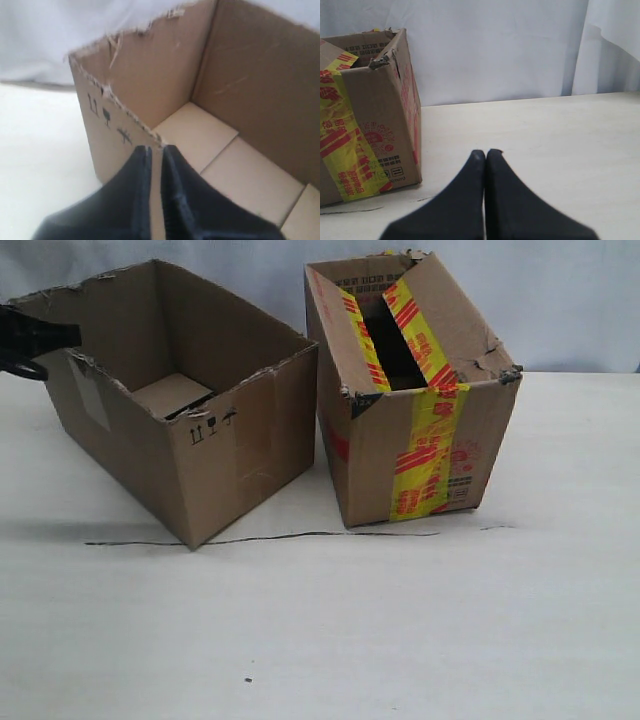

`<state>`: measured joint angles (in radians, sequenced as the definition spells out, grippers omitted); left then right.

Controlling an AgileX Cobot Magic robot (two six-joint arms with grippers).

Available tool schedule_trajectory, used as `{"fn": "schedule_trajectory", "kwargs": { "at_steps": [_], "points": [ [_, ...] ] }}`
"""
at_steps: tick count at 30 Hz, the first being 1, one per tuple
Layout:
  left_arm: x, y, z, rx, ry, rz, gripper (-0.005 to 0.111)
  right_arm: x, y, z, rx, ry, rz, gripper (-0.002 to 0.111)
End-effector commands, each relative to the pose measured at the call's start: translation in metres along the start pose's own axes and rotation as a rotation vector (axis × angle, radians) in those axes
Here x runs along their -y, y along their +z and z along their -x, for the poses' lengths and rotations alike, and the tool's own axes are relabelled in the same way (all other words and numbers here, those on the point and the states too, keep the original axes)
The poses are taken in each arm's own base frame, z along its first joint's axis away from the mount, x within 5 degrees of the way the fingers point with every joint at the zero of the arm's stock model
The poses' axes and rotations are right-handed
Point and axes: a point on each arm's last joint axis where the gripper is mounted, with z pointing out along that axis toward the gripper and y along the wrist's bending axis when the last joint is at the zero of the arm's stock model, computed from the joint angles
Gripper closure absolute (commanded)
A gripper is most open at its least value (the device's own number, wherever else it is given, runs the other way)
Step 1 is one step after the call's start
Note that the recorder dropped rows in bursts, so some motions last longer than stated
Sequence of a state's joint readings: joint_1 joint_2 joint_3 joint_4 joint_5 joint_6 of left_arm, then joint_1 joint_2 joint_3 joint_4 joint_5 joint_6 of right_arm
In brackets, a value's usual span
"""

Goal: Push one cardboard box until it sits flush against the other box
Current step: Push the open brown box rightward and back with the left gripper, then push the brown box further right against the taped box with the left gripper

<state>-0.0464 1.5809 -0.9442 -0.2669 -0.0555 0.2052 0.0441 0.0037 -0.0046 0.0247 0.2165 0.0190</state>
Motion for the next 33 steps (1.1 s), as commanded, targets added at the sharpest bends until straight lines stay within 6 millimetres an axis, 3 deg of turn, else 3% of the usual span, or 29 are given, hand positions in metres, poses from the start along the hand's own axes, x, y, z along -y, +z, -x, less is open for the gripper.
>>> {"fn": "schedule_trajectory", "kwargs": {
  "at_steps": [1,3,10,12,15,19,23,29,33],
  "points": [
    [-0.003,-0.024,0.014,0.048,0.032,0.002,0.107,0.0,0.0,-0.001,0.002,-0.012,0.002,0.109],
    [-0.013,-0.024,0.012,0.029,0.014,0.026,0.107,0.0,0.0,-0.001,0.002,-0.012,0.002,0.109],
    [-0.099,-0.014,-0.008,-0.05,-0.14,0.243,0.107,0.0,0.0,-0.001,0.002,-0.012,0.002,0.109],
    [-0.112,-0.007,-0.018,-0.077,-0.167,0.272,0.107,0.0,0.0,-0.001,0.002,-0.012,0.002,0.109],
    [-0.117,0.012,-0.026,-0.098,-0.182,0.28,0.107,0.0,0.0,-0.001,0.002,-0.012,0.002,0.109],
    [-0.125,0.06,-0.027,-0.171,-0.228,0.255,0.107,0.0,0.0,-0.001,0.002,-0.012,0.002,0.109],
    [-0.129,0.091,-0.019,-0.219,-0.347,0.218,0.107,0.0,0.0,-0.001,0.002,-0.012,0.002,0.109],
    [-0.125,0.145,-0.013,-0.207,-0.294,0.18,0.107,0.0,0.0,-0.001,0.002,-0.012,0.002,0.109],
    [-0.12,0.166,-0.01,-0.193,-0.279,0.161,0.107,0.0,0.0,-0.001,0.002,-0.012,0.002,0.109]
  ]
}}
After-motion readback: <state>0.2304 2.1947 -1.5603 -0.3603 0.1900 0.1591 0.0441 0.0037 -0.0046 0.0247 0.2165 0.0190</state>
